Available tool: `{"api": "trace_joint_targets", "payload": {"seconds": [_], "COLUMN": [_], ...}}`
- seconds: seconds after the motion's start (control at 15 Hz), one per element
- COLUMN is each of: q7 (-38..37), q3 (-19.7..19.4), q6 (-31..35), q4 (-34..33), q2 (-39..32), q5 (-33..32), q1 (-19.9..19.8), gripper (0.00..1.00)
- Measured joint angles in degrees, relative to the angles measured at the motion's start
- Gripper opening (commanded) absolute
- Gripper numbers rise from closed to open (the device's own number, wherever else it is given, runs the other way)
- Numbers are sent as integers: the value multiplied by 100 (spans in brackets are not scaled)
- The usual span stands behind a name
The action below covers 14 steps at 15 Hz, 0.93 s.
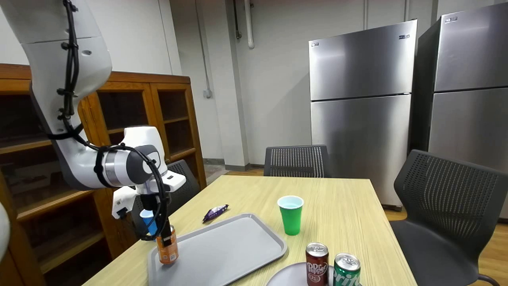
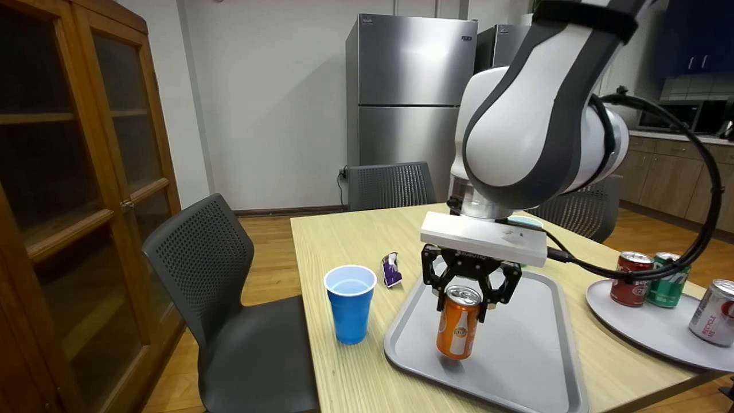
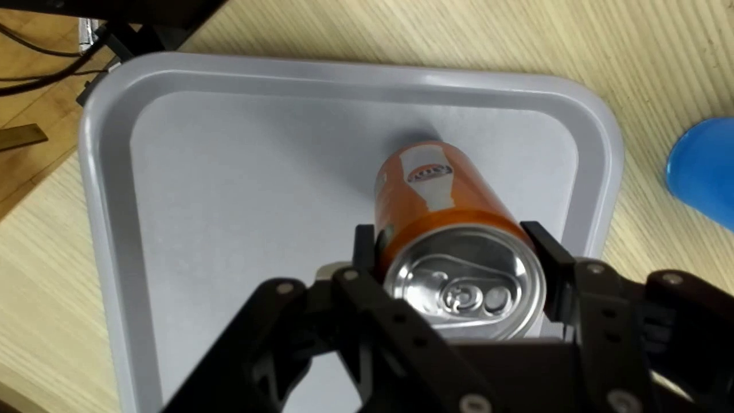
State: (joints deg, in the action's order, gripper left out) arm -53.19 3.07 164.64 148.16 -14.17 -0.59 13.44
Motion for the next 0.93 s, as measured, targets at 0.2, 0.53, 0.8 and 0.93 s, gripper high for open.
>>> {"api": "trace_joint_targets", "payload": {"seconds": [0.2,0.53,0.8,0.93], "q7": [0,0,0,21], "q3": [-2,-20,-42,-65], "q6": [16,22,41,81], "q4": [-237,-520,-614,-630], "q2": [-258,-580,-615,-580], "q5": [0,5,11,41], "q1": [67,150,165,164], "gripper": [38,88,100,100]}}
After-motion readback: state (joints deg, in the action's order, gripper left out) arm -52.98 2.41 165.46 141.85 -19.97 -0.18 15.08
